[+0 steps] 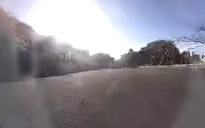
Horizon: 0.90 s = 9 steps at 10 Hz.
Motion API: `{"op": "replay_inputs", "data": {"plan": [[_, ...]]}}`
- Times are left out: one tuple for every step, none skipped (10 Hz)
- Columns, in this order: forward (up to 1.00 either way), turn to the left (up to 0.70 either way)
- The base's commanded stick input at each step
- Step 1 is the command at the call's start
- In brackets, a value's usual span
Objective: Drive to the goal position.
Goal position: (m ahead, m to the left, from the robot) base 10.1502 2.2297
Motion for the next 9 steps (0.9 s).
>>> {"op": "replay_inputs", "data": {"plan": [[0.7, 0.0], [0.7, 0.0], [0.7, 0.0], [0.7, 0.0], [0.7, 0.0], [0.7, 0.0], [0.7, 0.0], [0.7, 0.0], [0.7, 0.0]]}}
